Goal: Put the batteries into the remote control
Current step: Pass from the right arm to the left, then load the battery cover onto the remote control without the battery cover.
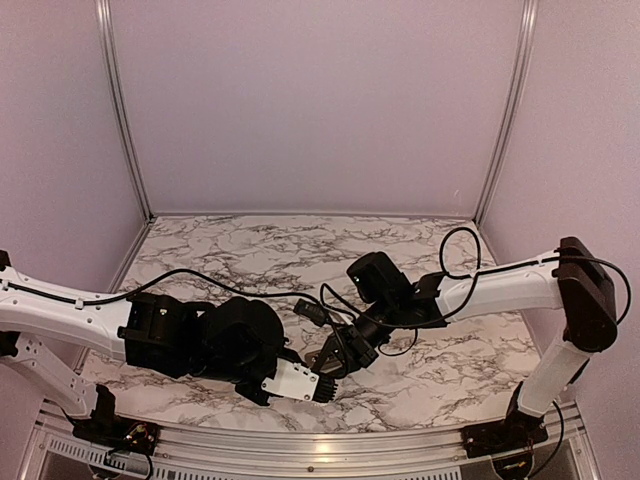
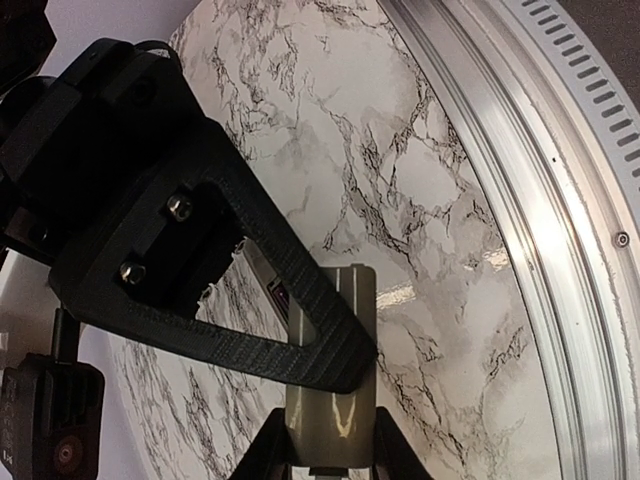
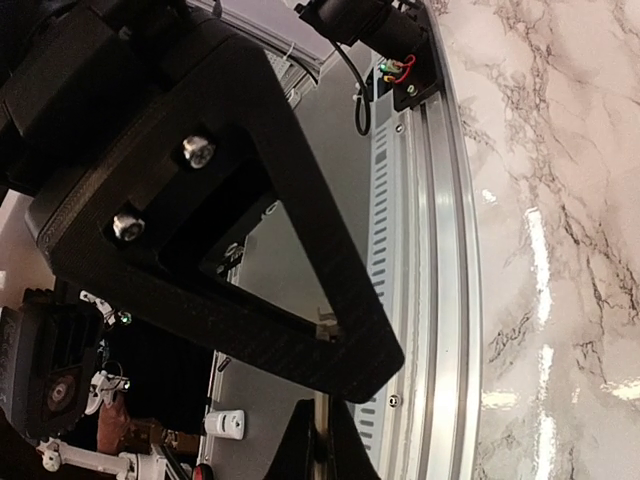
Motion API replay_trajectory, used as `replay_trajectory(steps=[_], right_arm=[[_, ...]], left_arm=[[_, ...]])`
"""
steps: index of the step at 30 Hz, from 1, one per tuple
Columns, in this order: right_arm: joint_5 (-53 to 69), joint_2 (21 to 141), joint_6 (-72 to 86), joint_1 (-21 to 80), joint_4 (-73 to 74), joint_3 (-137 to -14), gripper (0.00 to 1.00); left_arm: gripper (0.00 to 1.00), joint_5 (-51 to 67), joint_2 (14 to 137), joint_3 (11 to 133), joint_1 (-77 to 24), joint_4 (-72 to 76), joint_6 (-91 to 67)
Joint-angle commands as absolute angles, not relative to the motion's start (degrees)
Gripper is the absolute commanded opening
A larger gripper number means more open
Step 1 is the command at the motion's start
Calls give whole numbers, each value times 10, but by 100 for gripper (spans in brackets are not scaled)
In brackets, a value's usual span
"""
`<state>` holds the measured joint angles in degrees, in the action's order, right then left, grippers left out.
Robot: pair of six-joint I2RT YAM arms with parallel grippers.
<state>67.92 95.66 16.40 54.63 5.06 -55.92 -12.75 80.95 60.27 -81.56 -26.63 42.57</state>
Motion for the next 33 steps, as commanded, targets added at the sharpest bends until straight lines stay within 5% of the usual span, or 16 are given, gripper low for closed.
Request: replay_trajectory(steps=[1, 7, 10, 18, 33], right_arm=[[687, 957, 167, 543, 33, -563, 7], [646, 929, 164, 506, 48, -551, 40], [600, 892, 189, 454, 29, -527, 48], [497, 823, 223, 318, 9, -443, 52], [505, 863, 254, 302, -61, -403, 39]], left_arm=[[15, -134, 810, 603, -820, -248, 404], [4, -151, 821, 603, -816, -250, 326], [2, -171, 837, 611, -807, -252, 262], [1, -108, 937, 670, -734, -287, 63], [8, -43, 1067, 741, -679, -313, 21]])
